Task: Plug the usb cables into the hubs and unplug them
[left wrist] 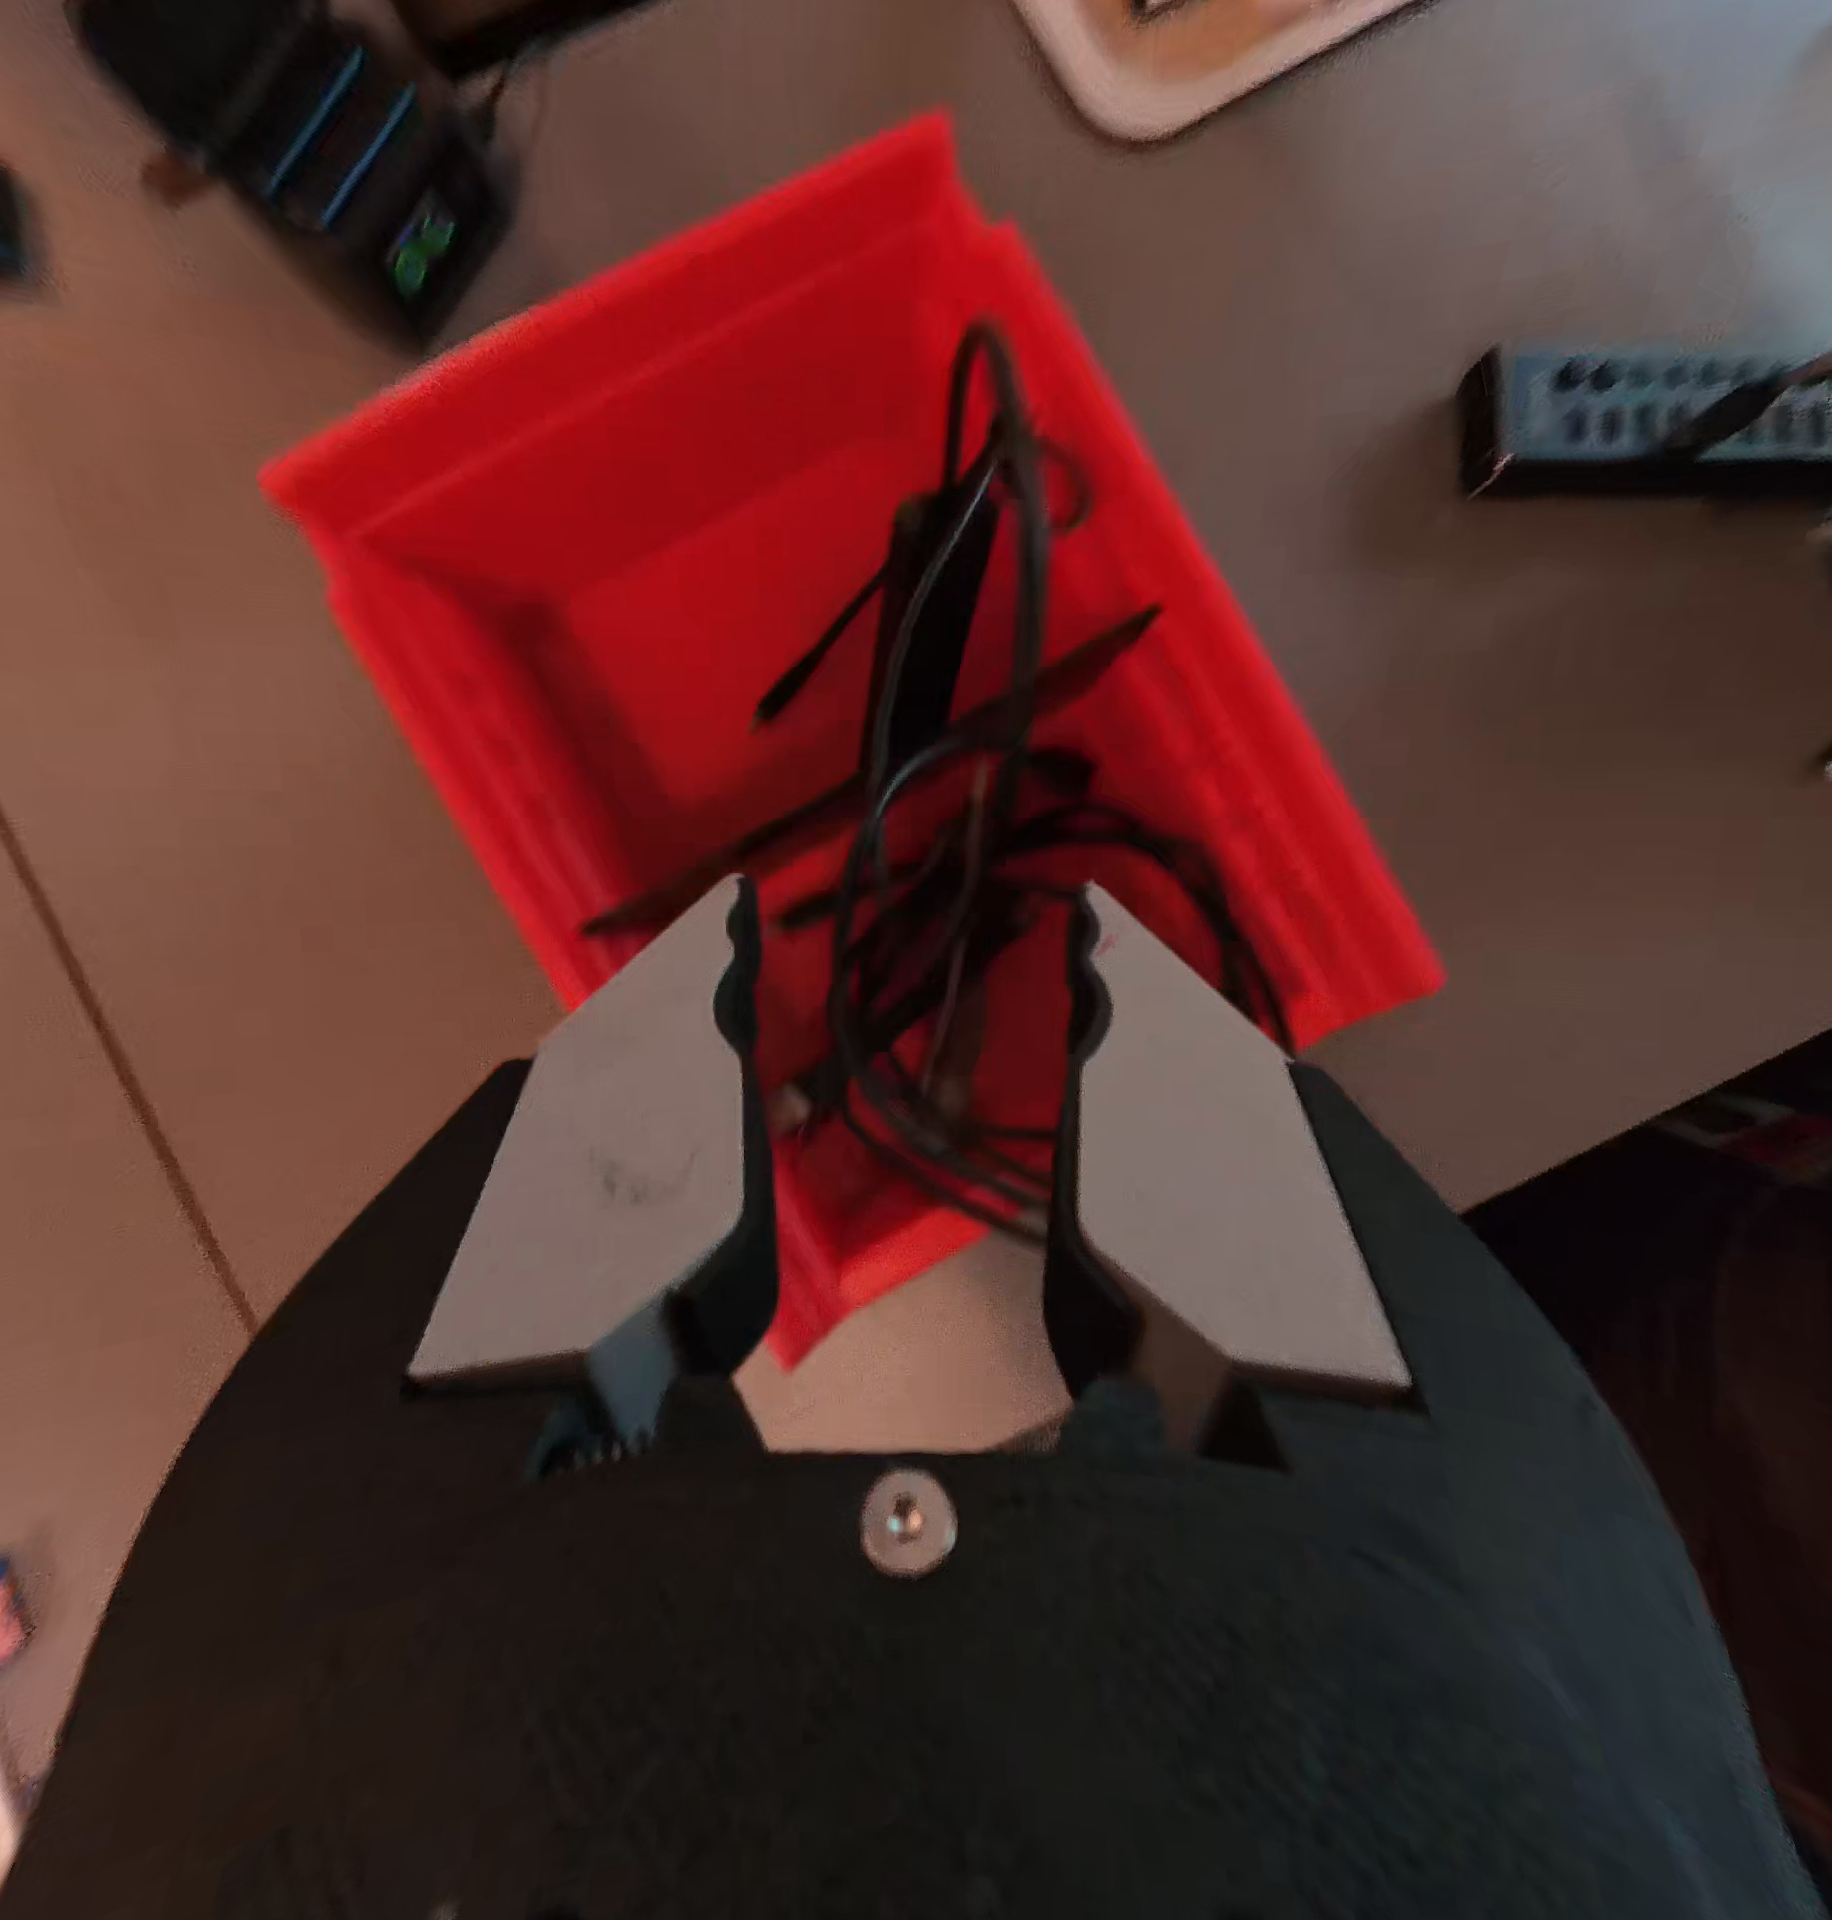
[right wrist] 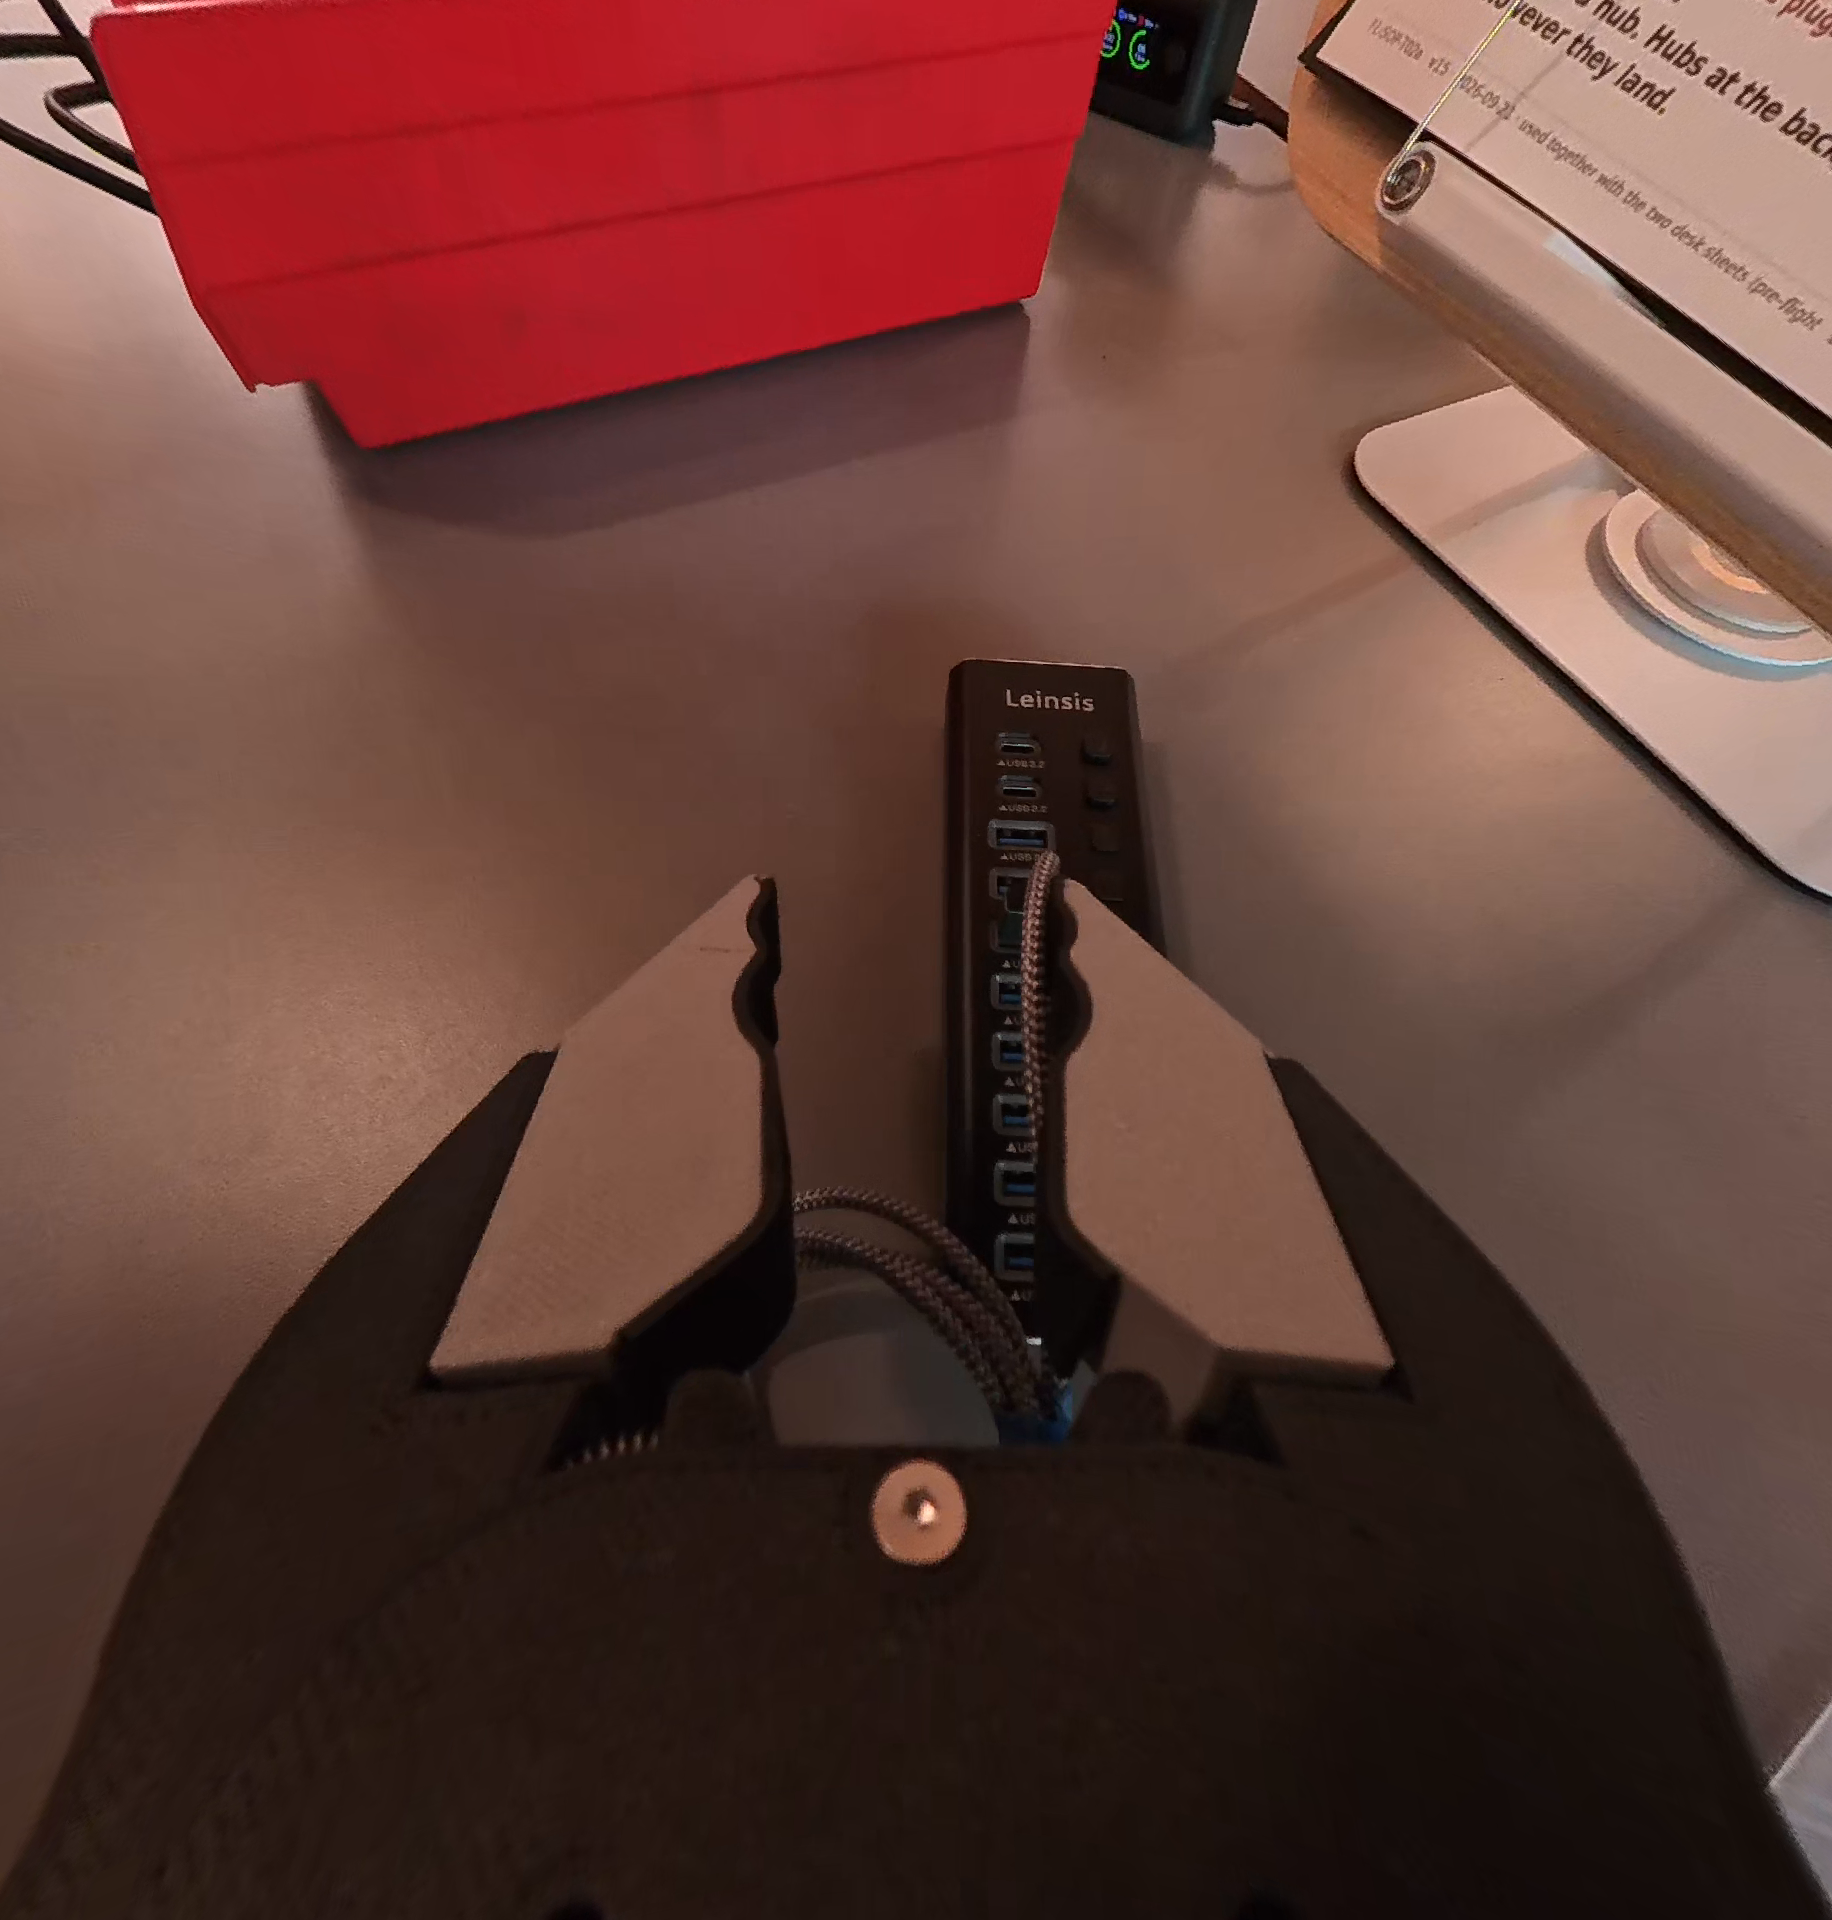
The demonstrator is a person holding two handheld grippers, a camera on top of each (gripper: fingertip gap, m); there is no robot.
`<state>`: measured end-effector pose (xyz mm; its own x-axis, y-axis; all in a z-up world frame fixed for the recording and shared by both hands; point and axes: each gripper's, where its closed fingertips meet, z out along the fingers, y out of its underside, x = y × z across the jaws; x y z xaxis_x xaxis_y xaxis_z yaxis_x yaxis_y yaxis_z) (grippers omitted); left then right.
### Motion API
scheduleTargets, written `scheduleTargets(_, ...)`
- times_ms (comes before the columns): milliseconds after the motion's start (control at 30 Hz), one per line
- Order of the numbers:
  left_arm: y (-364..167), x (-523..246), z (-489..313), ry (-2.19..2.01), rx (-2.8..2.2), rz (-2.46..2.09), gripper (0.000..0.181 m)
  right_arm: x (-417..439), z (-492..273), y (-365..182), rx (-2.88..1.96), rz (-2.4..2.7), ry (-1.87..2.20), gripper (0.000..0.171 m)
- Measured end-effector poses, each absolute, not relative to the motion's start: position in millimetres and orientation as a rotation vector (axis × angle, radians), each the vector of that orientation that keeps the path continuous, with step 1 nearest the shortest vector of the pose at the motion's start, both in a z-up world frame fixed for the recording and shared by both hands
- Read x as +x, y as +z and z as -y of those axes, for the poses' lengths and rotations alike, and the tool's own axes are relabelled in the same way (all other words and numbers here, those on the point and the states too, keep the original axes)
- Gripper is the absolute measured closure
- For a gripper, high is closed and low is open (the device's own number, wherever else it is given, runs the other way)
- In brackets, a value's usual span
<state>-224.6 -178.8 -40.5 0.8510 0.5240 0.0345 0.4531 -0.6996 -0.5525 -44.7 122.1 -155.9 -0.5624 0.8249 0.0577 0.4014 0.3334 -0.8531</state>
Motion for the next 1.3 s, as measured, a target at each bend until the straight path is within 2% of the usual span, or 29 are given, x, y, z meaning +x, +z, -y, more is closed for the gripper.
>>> scheduleTargets(133, -60.5, -209.4, 216.5, 0.044, -2.48, 0.837, 0.123, -44.7, -121.0, -155.9, -1.071, 2.115, 1.145, 0.124)
scheduleTargets(200, -84.1, -202.5, 224.2, -0.029, -2.528, 0.892, 0.115, -44.8, -120.6, -156.0, -1.07, 2.115, 1.145, 0.123)
scheduleTargets(267, -108.2, -203.3, 227.9, -0.014, -2.603, 0.909, 0.117, -44.8, -120.9, -156.1, -1.071, 2.112, 1.145, 0.123)
scheduleTargets(300, -117.2, -204.0, 225.3, -0.015, -2.626, 0.899, 0.121, -44.8, -121.3, -156.3, -1.074, 2.11, 1.147, 0.124)
scheduleTargets(333, -123.5, -204.6, 221.6, -0.024, -2.642, 0.888, 0.136, -44.5, -121.7, -156.5, -1.077, 2.109, 1.148, 0.124)
scheduleTargets(367, -126.7, -205.6, 218.9, -0.019, -2.666, 0.867, 0.173, -44.3, -122.3, -157.0, -1.08, 2.109, 1.148, 0.124)
scheduleTargets(400, -125.6, -211.7, 217.6, 0.036, -2.683, 0.855, 0.175, -44.1, -122.9, -157.6, -1.084, 2.109, 1.147, 0.124)
scheduleTargets(500, -79.4, -240.9, 211.3, 0.293, -2.611, 0.829, 0.179, -44.0, -123.2, -158.9, -1.087, 2.113, 1.148, 0.125)
scheduleTargets(633, 40.7, -279.3, 204.5, 0.707, -2.288, 0.815, 0.18, -44.3, -121.2, -158.7, -1.078, 2.123, 1.141, 0.124)
scheduleTargets(733, 103.6, -272.9, 180.0, 0.756, -2.108, 0.74, 0.18, -44.0, -120.8, -158.9, -1.071, 2.128, 1.122, 0.123)
scheduleTargets(900, 161.0, -263.8, 168.6, 0.764, -1.819, 0.743, 0.18, -43.2, -121.8, -158.0, -1.065, 2.124, 1.111, 0.123)
scheduleTargets(1100, 174.6, -256.8, 207.4, 0.849, -1.516, 0.823, 0.18, -42.8, -120.9, -156.6, -1.064, 2.123, 1.117, 0.123)
scheduleTargets(1300, 132.8, -247.5, 193.9, 0.701, -1.629, 0.783, 0.18, -43.2, -121.4, -156.7, -1.065, 2.119, 1.12, 0.123)
